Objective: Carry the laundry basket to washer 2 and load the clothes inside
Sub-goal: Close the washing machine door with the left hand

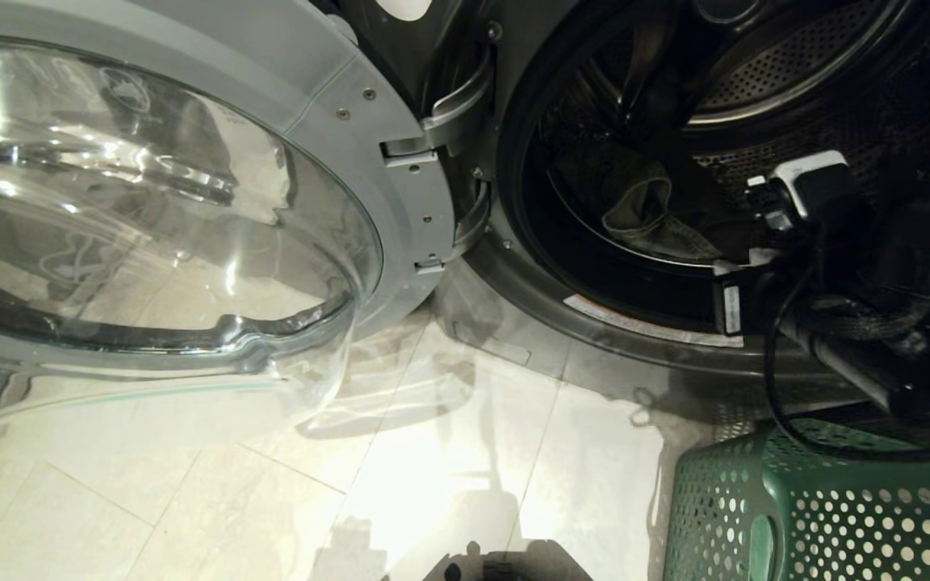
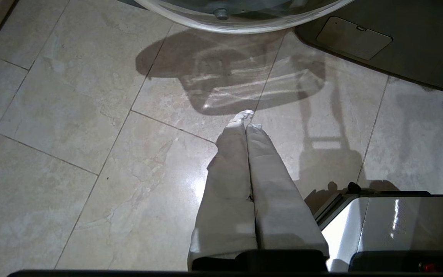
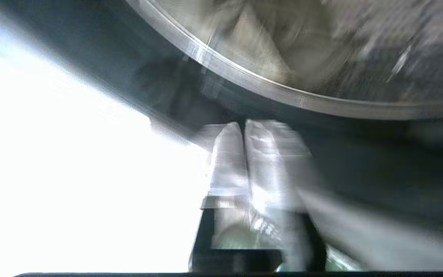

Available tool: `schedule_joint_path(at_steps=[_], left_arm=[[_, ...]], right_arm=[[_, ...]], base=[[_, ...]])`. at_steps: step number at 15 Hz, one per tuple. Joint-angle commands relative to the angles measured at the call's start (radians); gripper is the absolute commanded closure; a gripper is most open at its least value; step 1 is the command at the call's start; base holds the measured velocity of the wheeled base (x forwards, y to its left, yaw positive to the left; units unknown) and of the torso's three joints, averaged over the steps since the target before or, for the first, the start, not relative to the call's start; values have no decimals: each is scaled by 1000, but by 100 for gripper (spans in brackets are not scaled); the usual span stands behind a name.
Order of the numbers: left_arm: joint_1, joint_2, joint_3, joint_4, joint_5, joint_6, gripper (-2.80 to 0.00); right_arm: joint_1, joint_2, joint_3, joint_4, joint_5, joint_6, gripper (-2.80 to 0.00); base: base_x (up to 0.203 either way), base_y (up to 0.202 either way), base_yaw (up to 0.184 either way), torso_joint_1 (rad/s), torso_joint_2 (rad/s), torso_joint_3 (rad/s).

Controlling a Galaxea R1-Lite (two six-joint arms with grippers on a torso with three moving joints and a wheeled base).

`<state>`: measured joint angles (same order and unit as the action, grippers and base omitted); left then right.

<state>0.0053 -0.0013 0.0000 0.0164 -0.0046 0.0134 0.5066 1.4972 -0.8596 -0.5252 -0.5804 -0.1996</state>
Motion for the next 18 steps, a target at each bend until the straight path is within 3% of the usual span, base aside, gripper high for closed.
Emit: schedule_joint_path(at_steps=[1,5,8,10,14,18], left_arm=[[1,0,2,-1,0,0,0],[1,0,2,0,0,0,0],[1,0,2,0,0,0,0],[1,0,2,0,0,0,0],[1,0,2,0,0,0,0],[0,0,2,0,0,0,0]], right_arm=[[-5,-189,56,211,50,39,0],[-14,-427,199,483,174,73,0],[-26,-574,288,571,197,78,0],[-88,-634,326,630,203,76,0],[-230,-742,501,631,285,40,0],[-383,-896,760,438,467,-47,0]], base=[[0,0,0,0,0,0],[0,0,0,0,0,0],[0,0,0,0,0,0],[0,0,0,0,0,0],[0,0,0,0,0,0],[0,0,0,0,0,0]])
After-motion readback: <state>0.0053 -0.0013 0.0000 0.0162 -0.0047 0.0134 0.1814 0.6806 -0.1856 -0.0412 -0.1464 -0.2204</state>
